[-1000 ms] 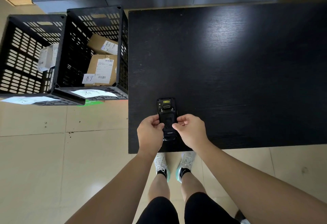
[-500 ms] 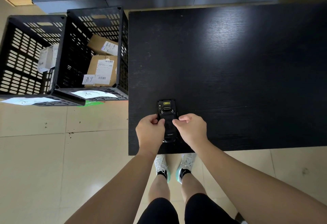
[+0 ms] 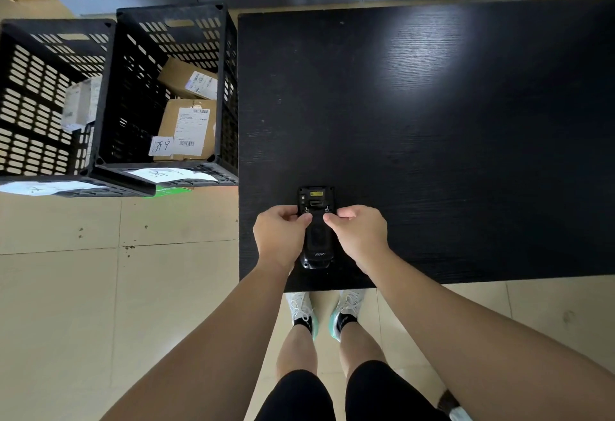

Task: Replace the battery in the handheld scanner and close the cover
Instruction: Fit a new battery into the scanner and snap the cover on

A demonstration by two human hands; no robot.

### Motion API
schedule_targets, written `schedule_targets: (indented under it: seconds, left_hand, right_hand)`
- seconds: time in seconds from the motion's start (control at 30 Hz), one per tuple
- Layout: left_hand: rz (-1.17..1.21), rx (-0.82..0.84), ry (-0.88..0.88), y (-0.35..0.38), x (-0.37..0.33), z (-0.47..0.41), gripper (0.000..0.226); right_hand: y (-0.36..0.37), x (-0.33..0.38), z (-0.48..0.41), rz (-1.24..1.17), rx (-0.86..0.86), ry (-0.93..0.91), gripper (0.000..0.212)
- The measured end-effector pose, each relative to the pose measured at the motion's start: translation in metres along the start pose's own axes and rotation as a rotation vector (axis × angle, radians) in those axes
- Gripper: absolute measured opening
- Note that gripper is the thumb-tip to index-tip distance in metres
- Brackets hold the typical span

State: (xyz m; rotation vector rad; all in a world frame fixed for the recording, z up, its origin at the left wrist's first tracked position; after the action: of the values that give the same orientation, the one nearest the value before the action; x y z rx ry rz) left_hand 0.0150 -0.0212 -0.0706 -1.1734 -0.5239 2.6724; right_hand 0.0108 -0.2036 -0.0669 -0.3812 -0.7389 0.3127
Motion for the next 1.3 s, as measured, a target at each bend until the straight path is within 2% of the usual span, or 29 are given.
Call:
schedule_targets:
  seconds: [0.2,0.47,0.67,0.73,0.83,0.97,1.1,1.3]
  left_hand:
    - [0.001,-0.010,-0.060,-0.001,0.000,-0.004,0.025]
    - [-0.033,-0.038,-0.044,0.002,-0.002,-0.005,0.021]
    - [0.006,0.024,-0.015,-0.001,0.002,-0.005,0.025]
    - [-0.092,0.040,0.066,-0.005,-0.005,-0.004,0.021]
    - [-0.342,0.098,0.318,-0.010,-0.026,-0.002,0.005]
    - [-0.692,0.360,0.596,-0.004,-0.049,-0.006,0.009]
    - [-0.897,0.520,0.750,0.002,-0.058,-0.011,0.012]
    - [-1.036,0.603,0.916,0.004,-0.064,-0.014,0.010]
  right_hand:
    - [0.001,-0.001,-0.002,-0.011,-0.009,0.007,0.038]
    - [0.002,0.001,-0.002,-0.008,-0.009,0.026,0.039]
    - [0.002,0.011,0.006,0.027,-0.035,0.031,0.043]
    - [0.003,0.014,0.005,0.037,-0.014,0.025,0.043]
    - [0.003,0.014,0.003,0.061,0.027,0.038,0.049]
    - [0.004,0.014,0.003,0.087,0.023,0.015,0.045]
    - [0.004,0.011,0.003,0.071,0.025,0.016,0.052]
    - [0.005,0.009,0.003,0.050,0.033,0.004,0.052]
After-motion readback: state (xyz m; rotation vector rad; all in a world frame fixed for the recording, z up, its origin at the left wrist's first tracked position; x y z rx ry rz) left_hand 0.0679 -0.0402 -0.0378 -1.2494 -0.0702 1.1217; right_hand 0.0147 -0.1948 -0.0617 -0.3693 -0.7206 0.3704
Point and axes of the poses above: each hand's wrist, its own z-axis away from the middle knuckle, its own y-axis out of the palm, x = y × z, the point moved 6 cm from there along -z, towards the middle knuckle, and after that the axes turned 8 degrees about x, right-handed, at the moved point
